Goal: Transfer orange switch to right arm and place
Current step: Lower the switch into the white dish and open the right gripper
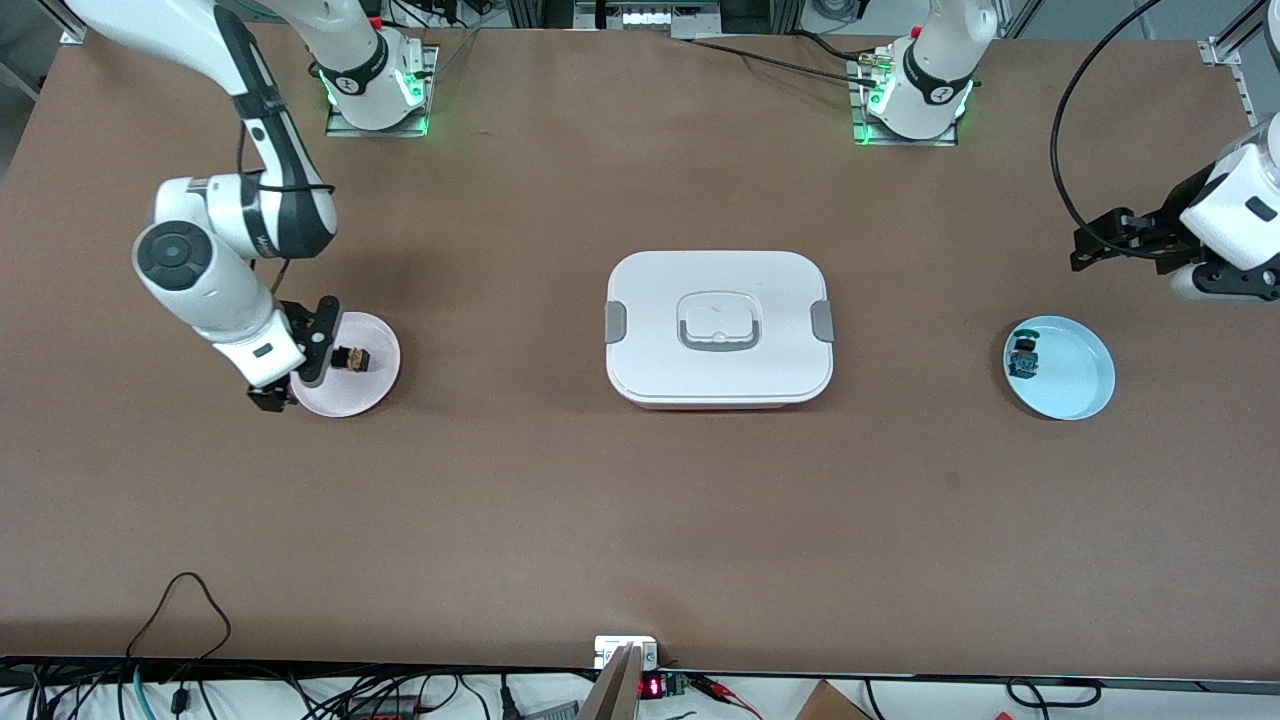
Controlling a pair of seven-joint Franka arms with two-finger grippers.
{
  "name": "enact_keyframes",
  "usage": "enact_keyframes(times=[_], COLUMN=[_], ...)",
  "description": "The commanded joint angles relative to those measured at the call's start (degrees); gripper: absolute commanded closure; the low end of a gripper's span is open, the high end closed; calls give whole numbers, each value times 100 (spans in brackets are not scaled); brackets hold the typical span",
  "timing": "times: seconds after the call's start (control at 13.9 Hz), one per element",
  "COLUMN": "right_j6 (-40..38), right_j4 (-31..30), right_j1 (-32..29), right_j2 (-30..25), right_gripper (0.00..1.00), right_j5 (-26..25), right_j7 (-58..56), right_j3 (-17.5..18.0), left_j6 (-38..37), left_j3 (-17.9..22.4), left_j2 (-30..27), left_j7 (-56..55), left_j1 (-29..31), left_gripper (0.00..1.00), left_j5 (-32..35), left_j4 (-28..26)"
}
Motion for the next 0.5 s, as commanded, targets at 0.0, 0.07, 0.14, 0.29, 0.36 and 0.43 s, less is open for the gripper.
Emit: enact_keyframes(times=[0.0,0.07,0.14,0.29,0.36,0.43], right_j6=[-709,-745,-763,-911,-1078,-1236], right_j4=[759,892,954,1146,1261,1366], right_j1=[-63,-63,-63,-63,-72,-63], right_j2=[-37,-115,-177,-248,-248,-248], right_gripper=[0,0,0,0,0,0], right_j5=[25,42,190,777,1007,1174], right_j7=[335,511,695,899,960,1213], right_j3=[47,47,47,47,47,47], left_j6=[-32,-23,-15,12,64,125], left_j3=[52,96,97,97,97,97], left_j2=[52,52,52,52,52,44], left_j7=[49,49,49,67,110,250], left_j1=[63,89,220,379,440,476], left_gripper=[0,0,0,0,0,0], left_j5=[-71,-63,-63,-63,-63,-63], left_j4=[161,205,275,293,302,311])
